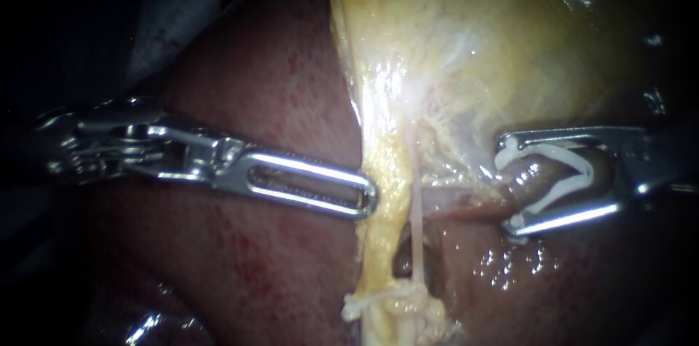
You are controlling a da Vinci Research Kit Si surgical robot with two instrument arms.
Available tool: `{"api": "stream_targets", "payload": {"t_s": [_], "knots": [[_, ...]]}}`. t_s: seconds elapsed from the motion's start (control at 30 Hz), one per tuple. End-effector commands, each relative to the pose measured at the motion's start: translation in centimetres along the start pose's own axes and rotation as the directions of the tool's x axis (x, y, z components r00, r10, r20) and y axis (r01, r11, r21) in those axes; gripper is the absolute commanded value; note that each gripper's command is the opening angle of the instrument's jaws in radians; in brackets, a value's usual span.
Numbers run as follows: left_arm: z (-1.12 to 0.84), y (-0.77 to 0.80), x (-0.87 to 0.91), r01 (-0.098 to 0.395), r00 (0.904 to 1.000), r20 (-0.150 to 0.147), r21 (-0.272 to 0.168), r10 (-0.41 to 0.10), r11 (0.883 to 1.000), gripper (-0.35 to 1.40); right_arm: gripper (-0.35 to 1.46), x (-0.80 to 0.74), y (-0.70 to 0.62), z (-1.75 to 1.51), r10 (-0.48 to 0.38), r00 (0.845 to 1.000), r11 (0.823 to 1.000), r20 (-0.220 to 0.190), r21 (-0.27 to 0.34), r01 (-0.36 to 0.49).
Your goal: Clipping second clip left tube
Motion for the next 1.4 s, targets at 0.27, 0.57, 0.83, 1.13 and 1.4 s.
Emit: {"api": "stream_targets", "payload": {"t_s": [0.27,0.57,0.83,1.13,1.4], "knots": [[-0.04,-0.05,0.02,0.001,1.0000,-0.002,0.002,-0.001,1.000,-0.35,0.56,-0.01,0.00,0.02,-0.001,1.000,1.000,0.000,0.000,0.001],[-0.24,-0.25,0.08,0.004,1.0000,-0.009,0.013,-0.004,1.000,-0.35,0.56,-0.09,0.01,0.10,-0.007,1.000,1.000,0.000,0.008,0.007],[-0.38,-0.39,0.08,0.008,1.0000,-0.002,0.012,-0.008,1.000,-0.35,0.56,-0.12,-0.01,0.21,-0.013,1.000,1.000,-0.001,0.018,0.013],[-0.35,-0.46,0.08,0.009,1.0000,0.000,0.011,-0.009,1.000,-0.35,0.56,-0.22,-0.05,0.47,-0.031,1.000,0.999,-0.003,0.044,0.031],[-0.35,-0.46,0.08,0.009,1.0000,0.000,0.011,-0.009,1.000,-0.35,0.56,-0.48,-0.12,1.05,-0.013,1.000,0.995,0.017,0.095,0.012]]}}
